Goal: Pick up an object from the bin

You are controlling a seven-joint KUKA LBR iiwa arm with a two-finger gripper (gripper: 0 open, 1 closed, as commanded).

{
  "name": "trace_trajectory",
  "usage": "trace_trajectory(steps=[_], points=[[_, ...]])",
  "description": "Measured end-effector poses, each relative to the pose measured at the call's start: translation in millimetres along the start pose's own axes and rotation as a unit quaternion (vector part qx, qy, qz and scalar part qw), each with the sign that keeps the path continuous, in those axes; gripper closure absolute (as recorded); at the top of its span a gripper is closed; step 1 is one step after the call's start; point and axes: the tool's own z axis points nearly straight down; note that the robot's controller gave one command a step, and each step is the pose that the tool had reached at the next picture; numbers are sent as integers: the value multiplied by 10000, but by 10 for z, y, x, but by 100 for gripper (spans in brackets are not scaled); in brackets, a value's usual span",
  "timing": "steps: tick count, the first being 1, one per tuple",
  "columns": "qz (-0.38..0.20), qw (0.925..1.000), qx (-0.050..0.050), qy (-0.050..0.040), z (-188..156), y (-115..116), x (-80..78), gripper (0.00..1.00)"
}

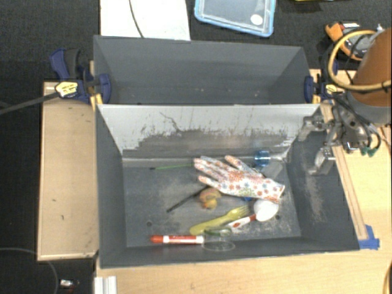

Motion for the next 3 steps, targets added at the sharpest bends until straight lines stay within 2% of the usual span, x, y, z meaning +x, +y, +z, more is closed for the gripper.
trace_trajectory(steps=[1, 2, 3], points=[[-24, 10000, 7, -38, -47, 10, -15, 0], [-385, 9992, 10, -60, 939, 452, -80, 0], [-610, 9980, 36, -133, 908, 785, -144, 0]])
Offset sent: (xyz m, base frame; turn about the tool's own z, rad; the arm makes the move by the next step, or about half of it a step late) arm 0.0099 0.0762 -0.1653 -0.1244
